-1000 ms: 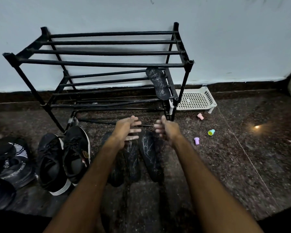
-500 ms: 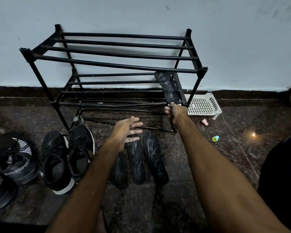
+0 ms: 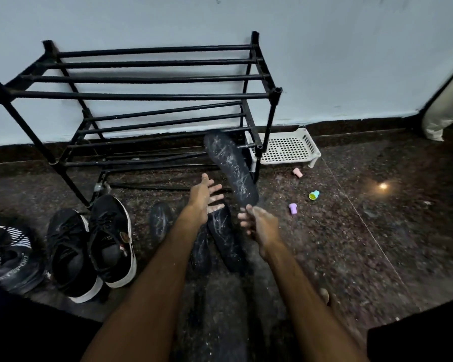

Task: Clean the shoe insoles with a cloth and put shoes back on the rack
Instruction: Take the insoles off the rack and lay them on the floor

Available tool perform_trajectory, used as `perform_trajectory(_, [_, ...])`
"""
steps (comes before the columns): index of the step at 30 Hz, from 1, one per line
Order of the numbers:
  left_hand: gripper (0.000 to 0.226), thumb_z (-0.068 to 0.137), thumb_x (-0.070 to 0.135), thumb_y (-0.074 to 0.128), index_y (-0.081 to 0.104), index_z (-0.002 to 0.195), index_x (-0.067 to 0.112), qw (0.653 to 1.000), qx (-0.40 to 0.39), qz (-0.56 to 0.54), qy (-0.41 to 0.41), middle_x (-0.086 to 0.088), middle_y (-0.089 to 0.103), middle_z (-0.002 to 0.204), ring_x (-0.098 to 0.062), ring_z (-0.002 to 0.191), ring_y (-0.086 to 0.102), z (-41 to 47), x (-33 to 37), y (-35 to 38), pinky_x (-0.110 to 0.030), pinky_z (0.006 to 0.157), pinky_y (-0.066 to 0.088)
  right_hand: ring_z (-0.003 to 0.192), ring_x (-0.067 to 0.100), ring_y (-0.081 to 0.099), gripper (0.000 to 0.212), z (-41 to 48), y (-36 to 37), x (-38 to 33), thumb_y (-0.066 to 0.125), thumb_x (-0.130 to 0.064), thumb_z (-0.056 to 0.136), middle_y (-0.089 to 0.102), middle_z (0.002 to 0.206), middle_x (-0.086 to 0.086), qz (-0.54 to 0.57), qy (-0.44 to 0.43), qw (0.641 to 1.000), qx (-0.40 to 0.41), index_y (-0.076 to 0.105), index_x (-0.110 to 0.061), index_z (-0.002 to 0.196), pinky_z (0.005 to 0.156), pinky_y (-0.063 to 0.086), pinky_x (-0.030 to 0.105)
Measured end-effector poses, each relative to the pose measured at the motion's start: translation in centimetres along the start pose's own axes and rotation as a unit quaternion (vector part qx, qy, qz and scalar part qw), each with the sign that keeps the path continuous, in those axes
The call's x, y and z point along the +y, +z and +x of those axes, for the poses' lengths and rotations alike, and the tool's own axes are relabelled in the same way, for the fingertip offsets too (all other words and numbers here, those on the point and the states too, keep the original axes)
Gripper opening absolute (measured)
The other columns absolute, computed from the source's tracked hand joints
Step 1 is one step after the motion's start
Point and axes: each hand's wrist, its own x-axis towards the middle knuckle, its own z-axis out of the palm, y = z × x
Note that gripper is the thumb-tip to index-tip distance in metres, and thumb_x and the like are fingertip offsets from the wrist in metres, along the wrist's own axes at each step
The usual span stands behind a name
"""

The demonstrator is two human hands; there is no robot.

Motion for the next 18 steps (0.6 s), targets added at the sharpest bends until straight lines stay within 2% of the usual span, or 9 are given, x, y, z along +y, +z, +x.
perform_trajectory(2, [0.059, 0.105, 0.048, 0.029, 0.041, 0.145, 0.008, 1.0, 0.009, -0.005, -0.009, -0.014, 0.052, 0.143, -0.037, 0.125, 0.054, 0.3, -1.4, 2.1, -0.048, 0.089, 0.051, 0.051, 0.006, 0.053, 0.02, -1.6, -2.6, 1.8, 0.053, -0.02, 0.099, 0.069, 0.074, 0.001, -0.001, 0.029, 1.0, 0.004, 0.068, -0.008, 0.093, 0.046, 0.034, 0.019])
perform_trajectory(4, [0.061, 0.103, 0.051, 0.031, 0.04, 0.146, 0.008, 1.0, 0.021, -0.012, -0.012, -0.015, 0.046, 0.148, -0.037, 0.128, 0.051, 0.7, -2.3, 2.2, -0.05, 0.091, 0.05, 0.048, 0.004, 0.052, 0.02, -2.8, -3.1, 4.1, 0.054, -0.021, 0.099, 0.068, 0.071, 0.0, -0.025, 0.053, 0.998, 0.006, 0.067, -0.012, 0.086, 0.044, 0.033, 0.018])
perform_trajectory(9, [0.067, 0.101, 0.053, 0.034, 0.026, 0.153, 0.011, 0.996, 0.019, 0.06, -0.06, -0.018, 0.029, 0.157, -0.041, 0.137, 0.039, 1.0, -5.8, 5.2, -0.051, 0.089, 0.047, 0.043, 0.0, 0.05, 0.023, -3.4, -7.1, 8.3, 0.054, -0.023, 0.1, 0.067, 0.065, -0.004, -0.038, 0.088, 0.995, 0.016, 0.067, -0.013, 0.084, 0.039, 0.032, 0.015])
perform_trajectory(12, [0.068, 0.101, 0.054, 0.034, 0.028, 0.153, 0.01, 0.991, 0.001, 0.1, -0.09, -0.019, 0.032, 0.155, -0.041, 0.134, 0.043, 1.6, -8.1, 5.8, -0.05, 0.084, 0.05, 0.041, 0.0, 0.05, 0.022, -3.4, -8.4, 9.3, 0.055, -0.02, 0.1, 0.066, 0.06, -0.005, -0.028, 0.098, 0.994, 0.037, 0.067, -0.011, 0.084, 0.038, 0.032, 0.014])
perform_trajectory(16, [0.068, 0.102, 0.051, 0.032, 0.029, 0.151, 0.005, 0.98, -0.033, 0.147, -0.134, -0.019, 0.037, 0.152, -0.041, 0.13, 0.047, 2.5, -10.1, 5.9, -0.05, 0.085, 0.052, 0.041, 0.003, 0.051, 0.022, -2.5, -9.2, 10.3, 0.057, -0.02, 0.099, 0.065, 0.059, -0.002, -0.013, 0.102, 0.994, 0.048, 0.067, -0.008, 0.083, 0.038, 0.035, 0.016])
perform_trajectory(18, [0.065, 0.103, 0.049, 0.034, 0.031, 0.149, 0.002, 0.968, -0.038, 0.209, -0.136, -0.02, 0.045, 0.147, -0.04, 0.12, 0.056, 3.0, -10.8, 5.9, -0.045, 0.075, 0.055, 0.04, 0.005, 0.049, 0.024, -2.2, -9.4, 10.6, 0.058, -0.021, 0.098, 0.064, 0.059, 0.002, 0.001, 0.117, 0.992, 0.055, 0.067, -0.006, 0.082, 0.038, 0.036, 0.017])
